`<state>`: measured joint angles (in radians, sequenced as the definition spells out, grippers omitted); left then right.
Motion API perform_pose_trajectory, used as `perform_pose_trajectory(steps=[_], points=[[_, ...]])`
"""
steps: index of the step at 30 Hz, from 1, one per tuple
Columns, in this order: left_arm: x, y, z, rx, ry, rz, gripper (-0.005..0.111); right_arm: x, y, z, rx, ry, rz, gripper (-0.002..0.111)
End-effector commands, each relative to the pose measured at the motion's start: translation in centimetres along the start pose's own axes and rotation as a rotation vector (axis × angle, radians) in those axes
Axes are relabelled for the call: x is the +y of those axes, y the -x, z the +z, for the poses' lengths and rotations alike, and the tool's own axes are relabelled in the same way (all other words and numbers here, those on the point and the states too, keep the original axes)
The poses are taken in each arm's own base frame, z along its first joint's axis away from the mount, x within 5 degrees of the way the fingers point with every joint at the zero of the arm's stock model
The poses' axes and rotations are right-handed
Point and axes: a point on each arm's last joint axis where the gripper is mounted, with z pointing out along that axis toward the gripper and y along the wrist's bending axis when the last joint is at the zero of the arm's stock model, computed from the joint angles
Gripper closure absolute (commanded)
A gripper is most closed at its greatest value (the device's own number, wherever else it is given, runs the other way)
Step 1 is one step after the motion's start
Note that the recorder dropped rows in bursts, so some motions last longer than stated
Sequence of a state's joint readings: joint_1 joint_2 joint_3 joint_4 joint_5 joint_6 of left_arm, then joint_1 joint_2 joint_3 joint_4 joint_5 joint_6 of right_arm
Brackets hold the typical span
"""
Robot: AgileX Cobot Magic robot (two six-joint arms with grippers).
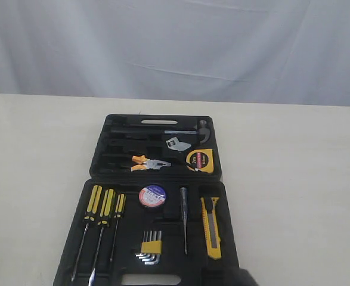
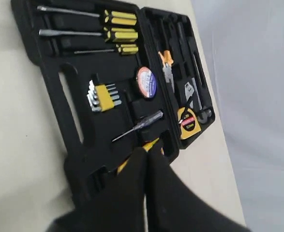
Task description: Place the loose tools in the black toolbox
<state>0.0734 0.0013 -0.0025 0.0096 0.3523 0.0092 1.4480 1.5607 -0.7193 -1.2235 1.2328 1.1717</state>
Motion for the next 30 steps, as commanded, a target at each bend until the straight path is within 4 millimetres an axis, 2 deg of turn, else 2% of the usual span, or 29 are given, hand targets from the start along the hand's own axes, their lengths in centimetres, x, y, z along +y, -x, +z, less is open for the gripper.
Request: perform_pose_trajectory(steps=[1,4,7,11,19,23,25,28,29,30], points=[[-0.1,0.0,0.0,-0.009,-0.008,-0.010,0.107,3.8,-0.1,1.9,0.012,0.084,-0.069,0.109],[-0.1,0.0,0.0,-0.009,-0.008,-0.010,0.107,5.0,0.7,3.4,0.019,0.154,-0.035,0.109],[-0.1,0.0,0.0,-0.009,-0.008,-0.010,0.107,5.3,1.5,4.4,0.020,0.166,-0.007,0.109],[-0.1,0.0,0.0,-0.009,-0.008,-0.010,0.107,5.2,2.1,4.5,0.006,0.164,0.004,0.109],[-0.1,0.0,0.0,-0.009,-0.008,-0.010,0.107,5.2,2.0,4.6,0.010,0.168,0.005,0.109],[-0.1,0.0,0.0,-0.009,-0.008,-0.010,0.107,5.7,2.2,4.7,-0.001,0.242,0.017,0.108],[-0.1,0.0,0.0,-0.009,-0.008,-0.010,0.107,5.9,2.3,5.1,-0.012,0.296,0.027,0.108],[-0.1,0.0,0.0,-0.009,-0.008,-0.010,0.107,5.1,2.1,6.4,0.020,0.278,0.046,0.108],[-0.1,0.0,0.0,-0.009,-0.008,-0.010,0.107,4.9,2.1,6.6,0.021,0.276,0.046,0.105],[-0.1,0.0,0.0,-0.009,-0.008,-0.010,0.107,4.7,2.1,7.0,0.016,0.277,0.047,0.096]])
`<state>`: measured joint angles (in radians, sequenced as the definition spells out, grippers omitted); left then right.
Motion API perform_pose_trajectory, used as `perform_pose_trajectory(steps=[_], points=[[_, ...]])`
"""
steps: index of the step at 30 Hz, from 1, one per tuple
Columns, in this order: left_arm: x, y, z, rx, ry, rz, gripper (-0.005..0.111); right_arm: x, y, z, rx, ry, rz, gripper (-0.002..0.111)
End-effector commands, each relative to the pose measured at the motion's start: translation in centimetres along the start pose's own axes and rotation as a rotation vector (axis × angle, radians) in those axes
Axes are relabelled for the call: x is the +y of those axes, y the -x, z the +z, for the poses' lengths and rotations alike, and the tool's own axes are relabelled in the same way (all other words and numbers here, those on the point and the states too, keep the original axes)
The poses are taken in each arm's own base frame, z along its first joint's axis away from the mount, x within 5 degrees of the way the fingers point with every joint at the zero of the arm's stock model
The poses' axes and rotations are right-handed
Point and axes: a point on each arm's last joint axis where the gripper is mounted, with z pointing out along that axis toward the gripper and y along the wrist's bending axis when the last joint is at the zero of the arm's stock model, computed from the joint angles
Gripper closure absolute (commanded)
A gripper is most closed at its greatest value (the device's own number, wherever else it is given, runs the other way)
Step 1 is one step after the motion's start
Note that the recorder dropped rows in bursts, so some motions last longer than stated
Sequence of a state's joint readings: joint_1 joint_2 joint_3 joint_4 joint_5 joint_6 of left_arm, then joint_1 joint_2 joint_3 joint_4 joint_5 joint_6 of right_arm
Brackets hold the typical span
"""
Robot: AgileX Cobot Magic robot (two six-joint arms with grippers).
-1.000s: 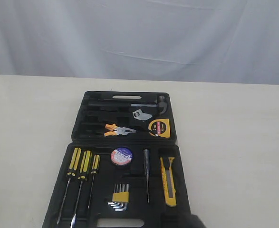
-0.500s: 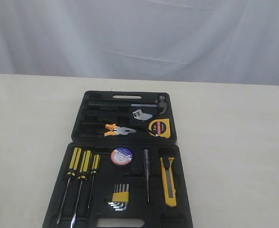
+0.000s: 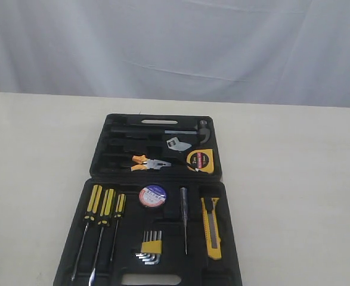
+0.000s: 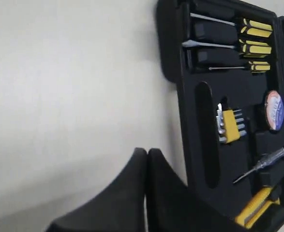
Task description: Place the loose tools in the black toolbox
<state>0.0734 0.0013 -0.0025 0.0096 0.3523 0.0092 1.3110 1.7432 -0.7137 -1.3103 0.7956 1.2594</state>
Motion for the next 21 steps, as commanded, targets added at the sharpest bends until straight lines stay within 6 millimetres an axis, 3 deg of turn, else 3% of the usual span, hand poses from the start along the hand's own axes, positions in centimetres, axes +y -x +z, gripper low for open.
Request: perform_pose_trajectory(steps=[1,3,4,21], points=[[-0.1,0.0,0.0,-0.009,-0.008,-0.010,0.107,-1.7,1.9,2.0,0.010,-0.024,0.081,0.088],[-0.1,0.0,0.0,-0.009,-0.008,-0.010,0.107,-2.3,1.8,2.7,0.006,-0.033,0.069,0.062],[-0.1,0.0,0.0,-0.009,-0.008,-0.010,0.107,-2.5,1.7,3.0,0.015,-0.044,0.067,0.057],[-0.1,0.0,0.0,-0.009,-0.008,-0.010,0.107,-2.8,-0.5,7.3,0.151,-0.071,0.038,0.056]])
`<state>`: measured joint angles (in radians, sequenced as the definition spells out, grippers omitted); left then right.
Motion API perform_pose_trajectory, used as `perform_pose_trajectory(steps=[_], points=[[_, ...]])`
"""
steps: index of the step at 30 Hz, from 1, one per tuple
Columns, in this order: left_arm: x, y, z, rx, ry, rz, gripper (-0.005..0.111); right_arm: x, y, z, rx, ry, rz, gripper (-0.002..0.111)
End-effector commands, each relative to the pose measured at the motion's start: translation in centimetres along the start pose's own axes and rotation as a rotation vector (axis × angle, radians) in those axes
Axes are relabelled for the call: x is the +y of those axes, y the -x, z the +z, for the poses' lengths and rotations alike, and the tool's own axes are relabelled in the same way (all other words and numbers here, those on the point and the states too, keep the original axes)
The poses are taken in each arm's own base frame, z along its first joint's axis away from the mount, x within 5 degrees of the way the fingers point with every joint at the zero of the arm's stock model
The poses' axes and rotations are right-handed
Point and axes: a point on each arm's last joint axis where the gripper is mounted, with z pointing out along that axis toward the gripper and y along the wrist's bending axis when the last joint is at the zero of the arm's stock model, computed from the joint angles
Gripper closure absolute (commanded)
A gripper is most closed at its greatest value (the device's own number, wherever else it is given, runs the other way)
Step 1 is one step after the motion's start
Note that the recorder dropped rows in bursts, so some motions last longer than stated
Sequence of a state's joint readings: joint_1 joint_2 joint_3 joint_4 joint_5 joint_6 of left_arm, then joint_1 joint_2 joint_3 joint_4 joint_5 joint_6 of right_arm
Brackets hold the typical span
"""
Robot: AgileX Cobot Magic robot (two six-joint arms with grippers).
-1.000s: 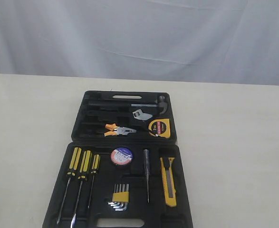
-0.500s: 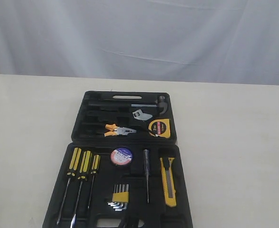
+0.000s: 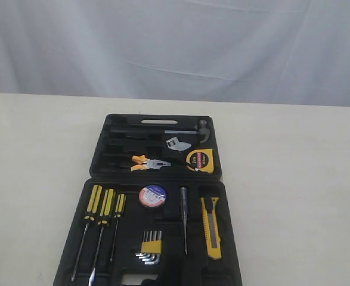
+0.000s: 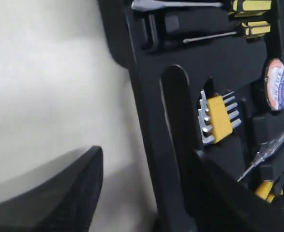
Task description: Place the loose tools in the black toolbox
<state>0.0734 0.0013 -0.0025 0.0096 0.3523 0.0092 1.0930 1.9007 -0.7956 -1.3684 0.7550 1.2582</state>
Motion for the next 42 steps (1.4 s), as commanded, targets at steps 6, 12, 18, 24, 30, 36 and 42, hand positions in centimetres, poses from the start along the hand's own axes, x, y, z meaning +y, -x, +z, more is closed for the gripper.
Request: perform_pose_trajectory(steps=[6,12,18,24,30,36,42], points=[[-0.1,0.0,0.0,-0.009,-0.008,-0.010,0.107,-0.4,-0.2,1.8,0.011,-0.037,-0.052,0.056],[-0.1,0.0,0.0,-0.009,-0.008,-0.010,0.107,-0.8,-0.5,2.7,0.023,-0.051,-0.054,0.056],[-0.1,0.0,0.0,-0.009,-0.008,-0.010,0.107,-0.9,-1.0,3.8,0.048,-0.057,-0.060,0.060],[-0.1,0.0,0.0,-0.009,-0.008,-0.010,0.107,-0.8,-1.0,4.0,0.041,-0.061,-0.083,0.094],[-0.1,0.0,0.0,-0.009,-0.008,-0.010,0.107,-0.8,-0.9,3.8,0.033,-0.060,-0.078,0.109],[-0.1,0.0,0.0,-0.009,-0.008,-0.010,0.107,-1.4,0.3,0.9,-0.021,-0.045,-0.078,0.109],[-0.1,0.0,0.0,-0.009,-0.008,-0.010,0.107,-4.4,1.6,-4.2,-0.029,-0.112,-0.042,0.109]])
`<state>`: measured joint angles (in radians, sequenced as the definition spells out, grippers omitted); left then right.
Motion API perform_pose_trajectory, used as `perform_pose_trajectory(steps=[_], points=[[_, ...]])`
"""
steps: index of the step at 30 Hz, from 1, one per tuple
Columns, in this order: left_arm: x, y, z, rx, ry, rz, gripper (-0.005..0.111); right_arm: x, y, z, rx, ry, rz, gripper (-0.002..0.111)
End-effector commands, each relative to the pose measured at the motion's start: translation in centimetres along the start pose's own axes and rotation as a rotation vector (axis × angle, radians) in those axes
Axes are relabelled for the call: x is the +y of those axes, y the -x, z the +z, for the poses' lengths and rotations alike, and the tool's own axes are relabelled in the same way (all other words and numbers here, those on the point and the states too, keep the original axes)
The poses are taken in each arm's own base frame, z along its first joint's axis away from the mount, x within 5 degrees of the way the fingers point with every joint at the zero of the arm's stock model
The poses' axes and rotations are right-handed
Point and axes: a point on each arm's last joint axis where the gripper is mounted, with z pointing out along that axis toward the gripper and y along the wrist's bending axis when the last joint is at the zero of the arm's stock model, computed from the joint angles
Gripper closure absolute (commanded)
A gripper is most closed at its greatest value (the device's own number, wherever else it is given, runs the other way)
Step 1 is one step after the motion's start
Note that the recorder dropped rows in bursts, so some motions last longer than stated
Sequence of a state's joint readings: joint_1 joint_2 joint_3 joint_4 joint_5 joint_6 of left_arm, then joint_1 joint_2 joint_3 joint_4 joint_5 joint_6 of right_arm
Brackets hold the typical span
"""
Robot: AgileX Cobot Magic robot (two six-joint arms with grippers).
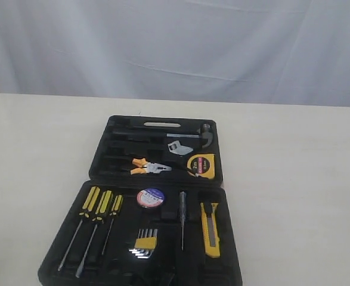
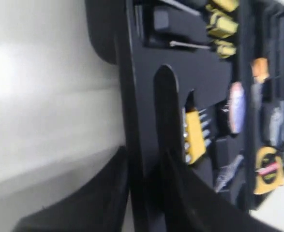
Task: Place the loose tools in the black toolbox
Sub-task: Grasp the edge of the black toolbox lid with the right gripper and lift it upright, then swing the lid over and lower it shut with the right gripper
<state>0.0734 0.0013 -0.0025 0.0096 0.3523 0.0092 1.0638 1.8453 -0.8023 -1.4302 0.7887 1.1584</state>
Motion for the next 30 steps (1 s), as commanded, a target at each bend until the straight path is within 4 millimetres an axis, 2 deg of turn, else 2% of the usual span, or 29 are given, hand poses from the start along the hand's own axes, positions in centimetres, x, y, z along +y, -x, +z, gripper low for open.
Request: perform_pose_trajectory(steps=[1,5,10,12,15,19,23,26,30], points=[[-0.1,0.0,0.0,-0.009,-0.008,-0.010,0.107,-3.1,1.0,-4.2,0.037,-0.051,0.023,0.109],[-0.1,0.0,0.0,-0.009,-0.008,-0.010,0.107,-6.3,2.4,-7.2,0.022,-0.030,0.005,0.109],[-0.1,0.0,0.0,-0.009,-0.008,-0.010,0.107,-11.2,4.5,-10.6,-0.039,-0.108,0.009,0.109],[-0.1,0.0,0.0,-0.009,-0.008,-0.010,0.107,-13.3,5.4,-11.3,-0.066,-0.131,0.021,0.109],[-0.1,0.0,0.0,-0.009,-0.008,-0.010,0.107,-16.5,6.1,-11.1,-0.080,-0.148,0.047,0.109],[-0.1,0.0,0.0,-0.009,-0.008,-0.010,0.107,-21.2,5.5,-8.9,-0.093,-0.115,0.128,0.109],[-0.1,0.0,0.0,-0.009,-0.008,-0.010,0.107,-25.3,2.6,-5.5,-0.080,-0.054,0.276,0.109],[-0.1,0.0,0.0,-0.009,-0.008,-0.010,0.107,-27.1,-0.5,-1.9,0.011,-0.012,0.338,0.109],[-0.1,0.0,0.0,-0.009,-0.008,-0.010,0.107,-27.9,-4.4,3.3,0.137,0.058,0.411,0.109]])
